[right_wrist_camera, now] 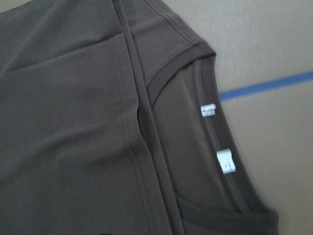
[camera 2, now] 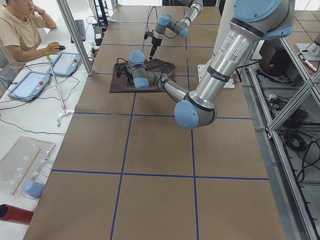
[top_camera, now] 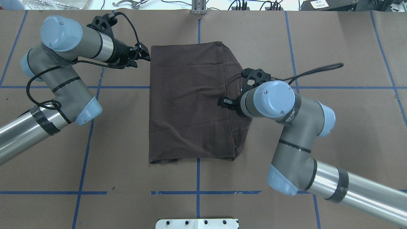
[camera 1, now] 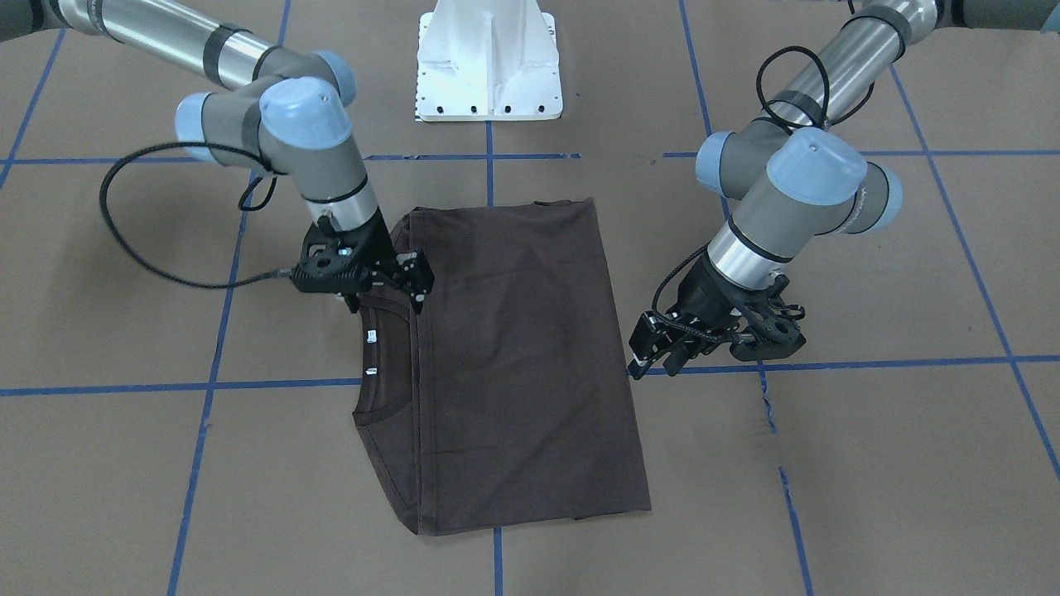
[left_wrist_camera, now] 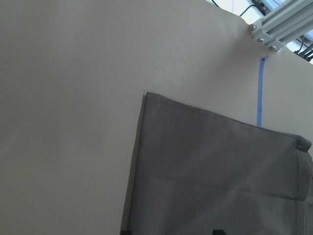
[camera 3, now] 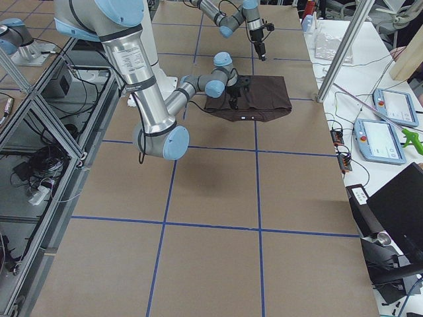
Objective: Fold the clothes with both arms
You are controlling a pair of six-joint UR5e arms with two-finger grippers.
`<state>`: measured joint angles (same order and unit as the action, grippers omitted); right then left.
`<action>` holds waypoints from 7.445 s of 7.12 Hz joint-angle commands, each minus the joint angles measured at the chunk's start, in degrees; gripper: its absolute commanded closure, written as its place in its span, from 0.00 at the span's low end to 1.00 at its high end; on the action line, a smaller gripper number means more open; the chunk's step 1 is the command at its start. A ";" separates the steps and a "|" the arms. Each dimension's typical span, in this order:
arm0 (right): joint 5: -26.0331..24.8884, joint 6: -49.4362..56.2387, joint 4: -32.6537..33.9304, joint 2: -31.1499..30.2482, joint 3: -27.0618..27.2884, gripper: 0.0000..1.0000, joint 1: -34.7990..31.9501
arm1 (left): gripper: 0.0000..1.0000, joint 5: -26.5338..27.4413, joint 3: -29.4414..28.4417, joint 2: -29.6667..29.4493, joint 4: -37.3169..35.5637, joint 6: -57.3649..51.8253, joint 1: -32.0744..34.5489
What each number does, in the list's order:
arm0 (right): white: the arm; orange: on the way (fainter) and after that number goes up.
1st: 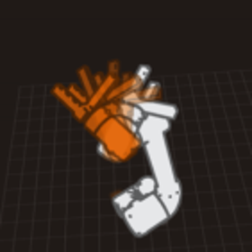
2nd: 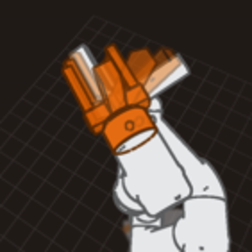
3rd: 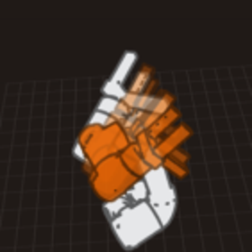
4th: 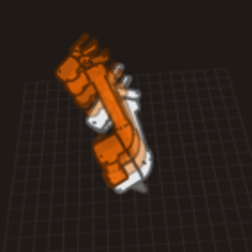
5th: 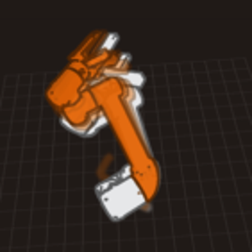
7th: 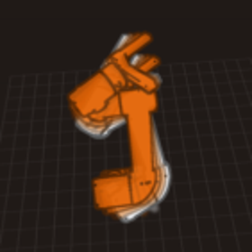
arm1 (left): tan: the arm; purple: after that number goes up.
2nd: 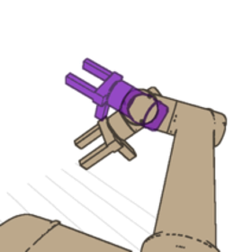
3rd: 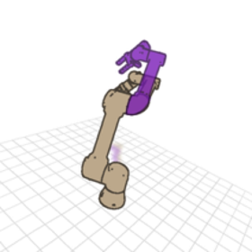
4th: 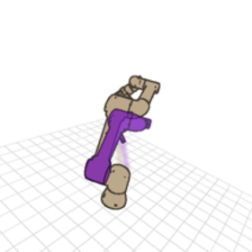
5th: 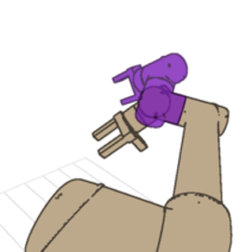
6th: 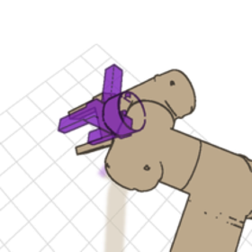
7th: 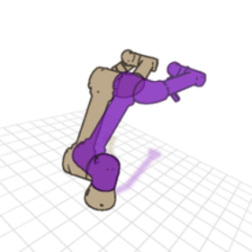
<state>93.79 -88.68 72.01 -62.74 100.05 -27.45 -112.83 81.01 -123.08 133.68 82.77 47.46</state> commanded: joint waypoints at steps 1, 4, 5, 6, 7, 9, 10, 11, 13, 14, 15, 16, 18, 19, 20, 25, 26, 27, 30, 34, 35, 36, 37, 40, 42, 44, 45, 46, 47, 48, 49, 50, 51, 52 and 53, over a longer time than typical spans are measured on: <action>-6.84 -16.31 0.06 -5.27 5.94 0.23 10.02 | 0.37 -0.02 0.03 0.03 0.00 0.02 0.00; -8.45 -19.43 2.07 -7.41 5.77 0.34 12.78 | 0.37 0.07 -0.06 0.03 0.00 0.02 -0.08; -8.45 -20.04 3.04 -7.05 5.86 0.48 12.86 | 0.37 0.07 0.02 0.03 0.00 0.02 -0.09; -8.36 -20.04 3.05 -6.79 5.69 0.76 13.13 | 0.36 0.16 -0.06 0.03 0.00 0.02 -0.09; -8.44 -20.04 3.14 -5.74 5.60 0.76 12.95 | 0.36 0.16 -0.06 0.12 0.00 0.02 -0.09; -8.36 -19.96 5.07 -4.50 5.60 0.70 12.08 | 0.37 0.16 0.03 0.82 0.00 0.02 -0.09; -8.44 -20.04 5.16 -4.50 5.77 0.53 11.81 | 0.36 0.16 0.03 0.91 0.00 0.02 -0.09; -8.53 -20.04 5.16 -4.76 5.77 0.31 11.20 | 0.36 0.24 0.03 0.91 0.00 0.02 -0.09; -8.88 -20.04 5.16 -4.76 5.34 0.21 11.46 | 0.36 0.25 0.03 0.91 0.00 0.11 -0.09; -8.80 -20.04 5.16 -4.50 4.90 0.21 11.63 | 0.36 0.25 0.03 0.91 0.00 0.11 -0.09; -8.80 -20.04 5.16 -4.50 4.29 0.23 11.81 | 0.36 0.25 0.03 1.17 0.00 0.20 -0.09; -8.80 -20.04 5.16 -4.41 3.41 0.26 11.81 | 0.36 0.25 0.03 1.43 0.00 0.11 -0.09; -8.80 -20.13 5.25 -4.32 3.40 0.73 11.72 | 0.36 0.42 0.03 1.44 0.00 0.11 -0.09; -8.62 -20.05 5.16 -4.24 3.49 1.00 11.72 | 0.36 0.42 0.03 1.79 0.00 0.11 -0.09; -8.45 -19.87 5.16 -4.24 3.66 1.00 11.81 | 0.36 0.42 0.03 1.79 0.00 0.11 -0.09; -8.36 -19.69 8.50 -2.04 3.66 1.00 11.46 | 0.36 0.42 1.26 3.02 0.00 0.20 -0.09; -8.36 -19.69 8.59 -1.95 4.01 1.00 11.37 | 0.36 0.42 1.26 3.02 0.00 0.20 -0.09; -8.44 -19.61 8.59 -1.86 4.02 1.00 11.02 | 0.36 0.42 1.26 3.02 0.00 0.11 -0.09; -8.36 -19.52 10.33 -1.51 3.66 0.42 10.32 | 0.36 0.42 1.34 3.02 0.00 0.20 -0.09; -8.27 -19.52 10.87 -1.25 3.40 0.43 10.49 | 0.36 0.42 1.43 3.02 0.00 0.55 -0.09; -8.27 -19.43 13.14 -0.99 3.40 0.43 10.67 | 0.36 0.42 1.43 3.02 0.00 0.55 -0.09; -8.18 -19.52 14.46 -0.03 3.49 0.46 10.67 | 0.36 0.42 1.43 3.11 0.00 0.55 -0.09; -8.27 -19.52 14.91 -0.10 3.40 0.49 10.67 | 0.36 0.42 1.52 3.46 0.00 0.55 -0.09; -8.27 -19.43 15.09 -0.10 3.31 0.41 10.67 | 0.36 0.42 1.52 3.55 0.00 0.64 -0.09; -8.18 -19.43 15.09 -0.02 2.79 0.39 10.67 | 0.36 0.42 1.52 3.55 0.00 0.81 -0.09; -8.18 -19.43 15.00 0.33 2.08 0.47 10.67 | 0.36 0.42 1.61 3.55 0.00 0.81 -0.09; -8.18 -19.52 15.00 0.51 1.91 0.56 10.67 | 0.36 0.42 1.61 3.55 0.00 0.81 -0.09; -8.18 -19.52 15.00 0.51 1.91 0.99 10.67 | 0.36 0.25 1.61 3.55 0.00 0.81 -0.09; -8.18 -19.52 15.00 0.68 1.91 1.00 10.75 | 0.36 0.25 1.61 3.55 0.00 0.81 -0.09; -7.75 -19.52 15.00 0.86 2.08 1.00 10.75 | 0.36 0.25 1.61 3.55 0.00 0.81 -0.09; -7.05 -19.43 14.92 0.77 1.91 1.00 10.75 | 0.36 0.16 1.61 3.55 0.00 0.81 -0.09; -6.95 -19.43 15.00 0.86 2.69 1.00 10.75 | 0.36 0.16 1.87 3.55 0.00 0.90 -0.09; -6.26 -19.34 15.96 0.34 4.09 1.00 10.67 | 0.36 -0.02 4.31 3.63 0.00 3.51 -0.17; -6.25 -19.34 16.06 -0.88 6.89 1.00 10.93 | 0.36 -0.10 9.29 6.25 0.00 8.06 -3.31; -6.25 -19.43 16.06 -3.51 9.96 1.00 12.76 | 0.36 0.50 14.74 9.23 0.00 11.50 -6.99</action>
<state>87.46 -108.05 87.94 -63.90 106.73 -16.10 -112.73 90.04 -116.81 133.68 90.15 44.09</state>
